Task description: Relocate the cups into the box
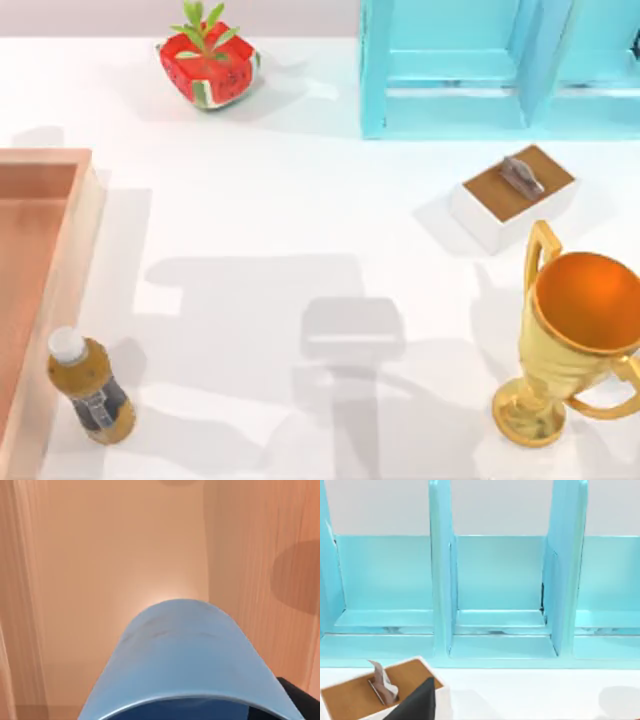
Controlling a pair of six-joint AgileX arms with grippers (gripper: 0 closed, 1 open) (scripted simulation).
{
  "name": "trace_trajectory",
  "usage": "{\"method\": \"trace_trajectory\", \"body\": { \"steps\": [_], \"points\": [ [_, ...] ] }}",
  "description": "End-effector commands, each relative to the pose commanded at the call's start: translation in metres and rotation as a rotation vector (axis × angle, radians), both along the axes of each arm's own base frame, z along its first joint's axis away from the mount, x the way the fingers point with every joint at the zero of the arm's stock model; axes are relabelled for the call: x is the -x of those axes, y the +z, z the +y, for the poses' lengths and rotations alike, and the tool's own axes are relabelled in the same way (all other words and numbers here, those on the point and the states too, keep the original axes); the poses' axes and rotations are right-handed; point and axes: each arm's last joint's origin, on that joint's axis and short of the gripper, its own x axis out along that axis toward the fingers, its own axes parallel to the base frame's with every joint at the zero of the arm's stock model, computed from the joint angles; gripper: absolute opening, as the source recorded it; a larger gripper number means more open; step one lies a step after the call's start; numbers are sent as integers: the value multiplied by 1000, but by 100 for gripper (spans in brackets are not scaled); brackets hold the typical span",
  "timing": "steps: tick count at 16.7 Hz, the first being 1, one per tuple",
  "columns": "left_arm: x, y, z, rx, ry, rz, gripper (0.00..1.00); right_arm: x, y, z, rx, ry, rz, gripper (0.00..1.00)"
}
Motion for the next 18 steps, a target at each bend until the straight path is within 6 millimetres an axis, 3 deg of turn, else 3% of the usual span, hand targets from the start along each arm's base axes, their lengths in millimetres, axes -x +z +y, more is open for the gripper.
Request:
{"method": "trace_trajectory", "body": {
  "steps": [7,14,18],
  "points": [
    [3,-4,5,-2,-4,0,0,0,0,0,0,0,0,100],
    [3,-60,15,-1,0,-2,0,0,0,0,0,0,0,100],
    [4,-63,15,-1,0,-1,0,0,0,0,0,0,0,100]
  ]
}}
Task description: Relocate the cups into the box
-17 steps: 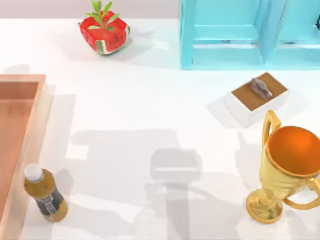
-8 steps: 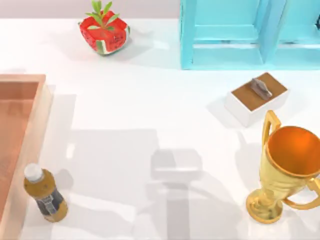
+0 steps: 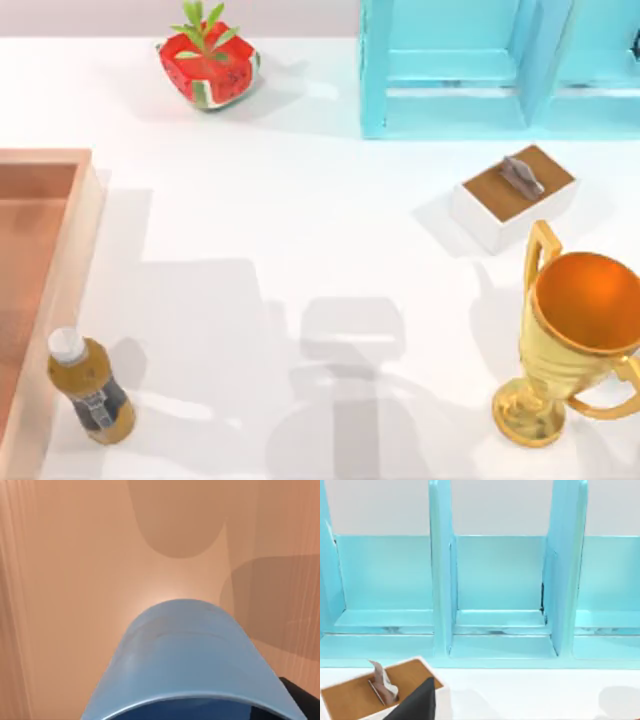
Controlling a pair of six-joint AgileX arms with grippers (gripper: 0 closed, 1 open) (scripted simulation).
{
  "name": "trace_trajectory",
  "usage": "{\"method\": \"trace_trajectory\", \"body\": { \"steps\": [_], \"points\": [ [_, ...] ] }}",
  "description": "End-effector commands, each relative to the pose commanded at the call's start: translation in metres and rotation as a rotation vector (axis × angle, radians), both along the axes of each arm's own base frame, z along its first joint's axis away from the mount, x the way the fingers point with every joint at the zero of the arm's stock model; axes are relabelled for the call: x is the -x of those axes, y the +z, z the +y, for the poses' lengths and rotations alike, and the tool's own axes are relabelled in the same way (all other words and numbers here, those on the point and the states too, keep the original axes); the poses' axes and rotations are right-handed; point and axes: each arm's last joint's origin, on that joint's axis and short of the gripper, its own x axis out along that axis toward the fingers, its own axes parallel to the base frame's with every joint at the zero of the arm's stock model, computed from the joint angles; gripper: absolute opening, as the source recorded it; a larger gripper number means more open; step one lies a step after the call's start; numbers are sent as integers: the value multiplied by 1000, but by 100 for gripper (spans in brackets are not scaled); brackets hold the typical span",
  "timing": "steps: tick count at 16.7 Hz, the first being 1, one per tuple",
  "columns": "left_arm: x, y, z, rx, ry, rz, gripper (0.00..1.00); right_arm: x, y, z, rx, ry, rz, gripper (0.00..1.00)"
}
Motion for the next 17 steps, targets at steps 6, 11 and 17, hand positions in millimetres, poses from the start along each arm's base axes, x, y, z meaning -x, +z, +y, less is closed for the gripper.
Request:
{"method": "trace_trajectory", "body": {
  "steps": [6,11,17],
  "points": [
    [0,0,0,0,0,0,45,0,0,0,0,0,0,100],
    [0,0,0,0,0,0,83,0,0,0,0,0,0,100],
    [0,0,0,0,0,0,100,0,0,0,0,0,0,100]
  ]
}}
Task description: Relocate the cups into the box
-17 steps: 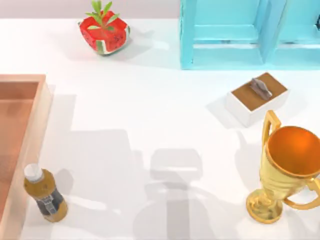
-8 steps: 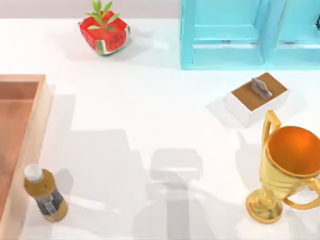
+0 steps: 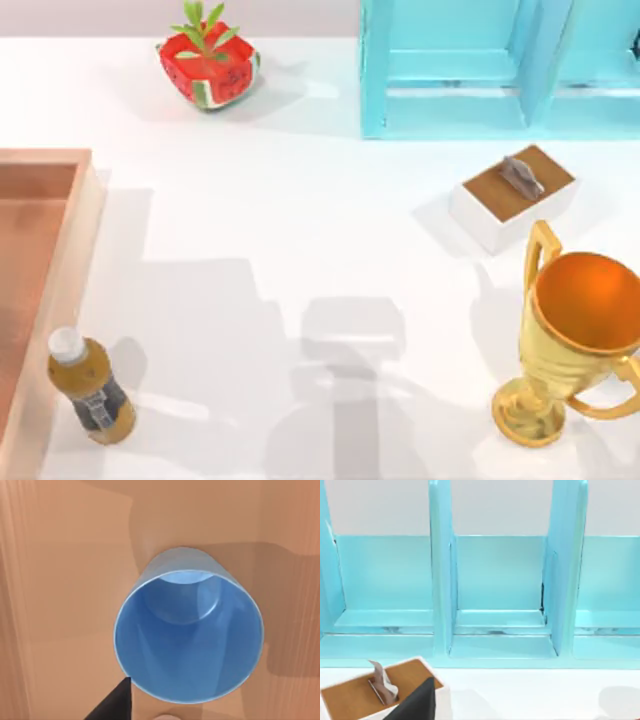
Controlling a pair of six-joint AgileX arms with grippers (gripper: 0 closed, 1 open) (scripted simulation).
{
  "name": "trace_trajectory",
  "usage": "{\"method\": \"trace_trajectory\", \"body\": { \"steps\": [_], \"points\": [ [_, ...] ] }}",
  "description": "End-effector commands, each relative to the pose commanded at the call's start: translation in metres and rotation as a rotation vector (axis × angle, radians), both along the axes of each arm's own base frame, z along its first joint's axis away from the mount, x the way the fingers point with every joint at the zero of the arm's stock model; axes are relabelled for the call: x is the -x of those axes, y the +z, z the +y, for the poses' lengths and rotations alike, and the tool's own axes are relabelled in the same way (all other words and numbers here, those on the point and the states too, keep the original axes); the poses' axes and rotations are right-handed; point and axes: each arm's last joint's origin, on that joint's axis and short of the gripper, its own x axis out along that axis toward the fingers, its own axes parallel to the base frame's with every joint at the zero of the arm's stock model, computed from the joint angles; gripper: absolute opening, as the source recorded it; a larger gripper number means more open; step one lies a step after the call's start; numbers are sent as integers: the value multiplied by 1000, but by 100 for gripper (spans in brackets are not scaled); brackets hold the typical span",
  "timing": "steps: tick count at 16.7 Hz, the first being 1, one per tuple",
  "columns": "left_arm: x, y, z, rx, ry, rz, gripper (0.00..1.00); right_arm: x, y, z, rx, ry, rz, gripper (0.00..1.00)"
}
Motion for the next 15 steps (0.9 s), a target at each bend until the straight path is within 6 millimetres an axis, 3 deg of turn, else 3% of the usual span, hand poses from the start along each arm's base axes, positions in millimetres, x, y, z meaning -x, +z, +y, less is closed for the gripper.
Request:
{"method": "trace_trajectory", "body": {
  "steps": [7,9,15],
  "points": [
    [-1,4,0,1,0,-2,100,0,0,0,0,0,0,100],
    [-3,19,1,1,5,-5,100,0,0,0,0,0,0,100],
    [-2,89,0,2,1,-3,100,0,0,0,0,0,0,100]
  ]
}}
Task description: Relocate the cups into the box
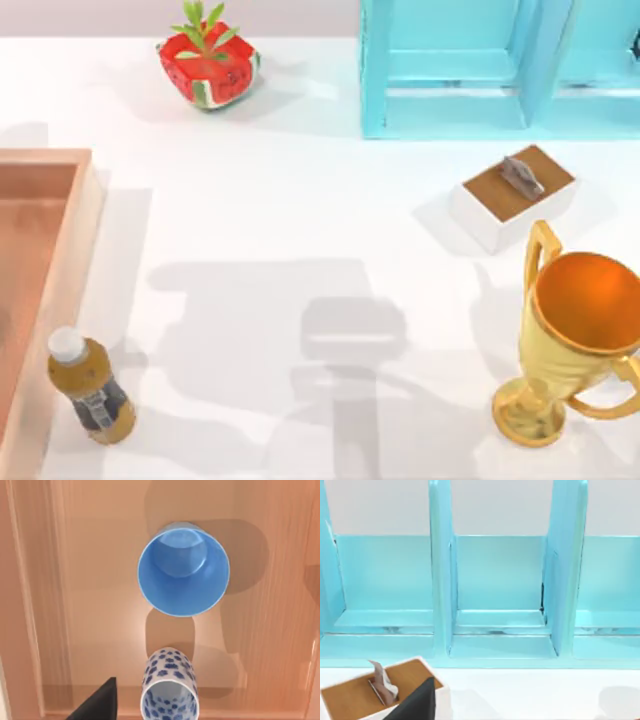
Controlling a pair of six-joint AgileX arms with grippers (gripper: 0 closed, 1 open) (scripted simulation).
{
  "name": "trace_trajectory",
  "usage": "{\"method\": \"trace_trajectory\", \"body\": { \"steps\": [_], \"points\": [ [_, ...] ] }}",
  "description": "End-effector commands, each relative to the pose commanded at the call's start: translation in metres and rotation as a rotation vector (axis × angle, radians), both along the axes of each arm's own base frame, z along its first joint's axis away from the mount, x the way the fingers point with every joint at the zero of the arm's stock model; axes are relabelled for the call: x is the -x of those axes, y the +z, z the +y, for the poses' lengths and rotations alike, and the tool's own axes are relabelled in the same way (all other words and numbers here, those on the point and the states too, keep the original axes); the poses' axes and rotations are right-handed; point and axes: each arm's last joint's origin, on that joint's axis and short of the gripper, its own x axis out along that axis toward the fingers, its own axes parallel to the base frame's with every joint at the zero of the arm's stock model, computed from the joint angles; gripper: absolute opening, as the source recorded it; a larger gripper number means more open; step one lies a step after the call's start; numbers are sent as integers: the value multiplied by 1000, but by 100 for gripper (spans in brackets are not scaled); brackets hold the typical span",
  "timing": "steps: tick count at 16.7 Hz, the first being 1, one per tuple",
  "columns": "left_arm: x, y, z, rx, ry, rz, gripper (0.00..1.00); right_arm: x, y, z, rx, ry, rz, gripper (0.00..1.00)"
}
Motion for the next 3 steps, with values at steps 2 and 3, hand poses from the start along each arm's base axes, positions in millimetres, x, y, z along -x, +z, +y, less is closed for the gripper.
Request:
{"method": "trace_trajectory", "body": {
  "steps": [2,3],
  "points": [
    [2,10,-1,-2,-2,2,100,0,0,0,0,0,0,100],
    [2,11,-1,-2,-3,2,100,0,0,0,0,0,0,100]
  ]
}}
